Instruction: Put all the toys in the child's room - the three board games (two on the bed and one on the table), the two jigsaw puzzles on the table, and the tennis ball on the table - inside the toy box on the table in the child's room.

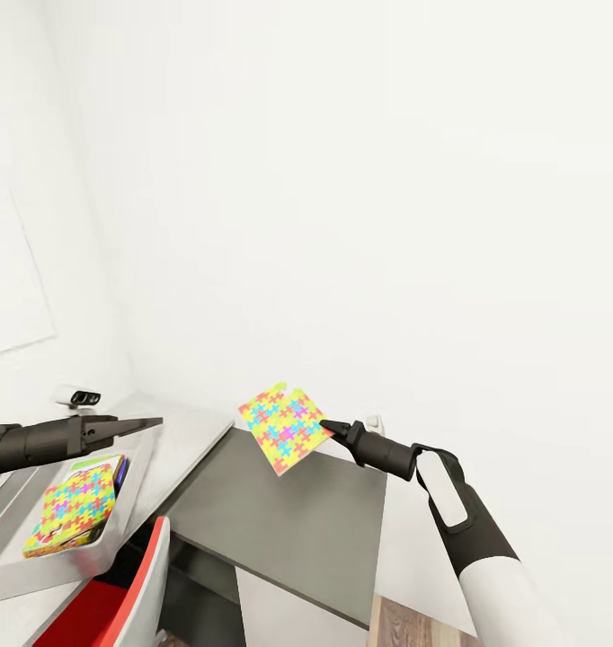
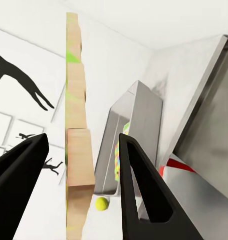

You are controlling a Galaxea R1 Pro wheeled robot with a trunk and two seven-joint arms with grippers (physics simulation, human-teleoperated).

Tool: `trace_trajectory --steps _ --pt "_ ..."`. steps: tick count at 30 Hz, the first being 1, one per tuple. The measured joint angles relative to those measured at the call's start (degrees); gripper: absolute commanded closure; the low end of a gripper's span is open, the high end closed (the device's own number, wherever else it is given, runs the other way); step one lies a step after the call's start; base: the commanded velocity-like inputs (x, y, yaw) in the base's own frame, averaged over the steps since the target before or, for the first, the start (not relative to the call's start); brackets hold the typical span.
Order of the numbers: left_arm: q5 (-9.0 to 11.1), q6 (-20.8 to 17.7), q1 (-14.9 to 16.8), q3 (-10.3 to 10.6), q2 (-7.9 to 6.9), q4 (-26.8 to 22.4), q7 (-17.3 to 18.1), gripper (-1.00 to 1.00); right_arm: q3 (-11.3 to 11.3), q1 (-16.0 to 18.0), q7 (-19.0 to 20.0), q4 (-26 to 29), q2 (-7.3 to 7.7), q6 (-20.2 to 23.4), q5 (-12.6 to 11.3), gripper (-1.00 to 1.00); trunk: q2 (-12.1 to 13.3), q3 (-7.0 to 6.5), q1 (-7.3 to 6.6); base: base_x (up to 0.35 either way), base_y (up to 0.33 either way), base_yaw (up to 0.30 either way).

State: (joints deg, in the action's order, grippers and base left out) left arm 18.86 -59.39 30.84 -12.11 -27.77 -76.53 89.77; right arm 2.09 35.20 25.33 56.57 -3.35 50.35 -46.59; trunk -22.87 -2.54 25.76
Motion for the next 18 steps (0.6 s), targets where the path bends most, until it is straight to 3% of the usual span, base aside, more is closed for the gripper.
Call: trace_trajectory --steps 7,18 --pt "-0.1 0.0 -0.01 -0.39 0.23 0.13 -0.01 -1.0 -0.04 -0.05 -0.39 0.01 -0.02 -0.09 0.09 1.0 0.0 0.0 0.0 0.0 0.0 0.041" --pt "-0.18 0.0 -0.02 -0.44 0.36 0.14 -0.01 -1.0 -0.11 -0.06 -0.43 0.02 -0.03 -0.08 0.13 1.0 0.0 0.0 0.02 -0.154 -0.017 0.263"
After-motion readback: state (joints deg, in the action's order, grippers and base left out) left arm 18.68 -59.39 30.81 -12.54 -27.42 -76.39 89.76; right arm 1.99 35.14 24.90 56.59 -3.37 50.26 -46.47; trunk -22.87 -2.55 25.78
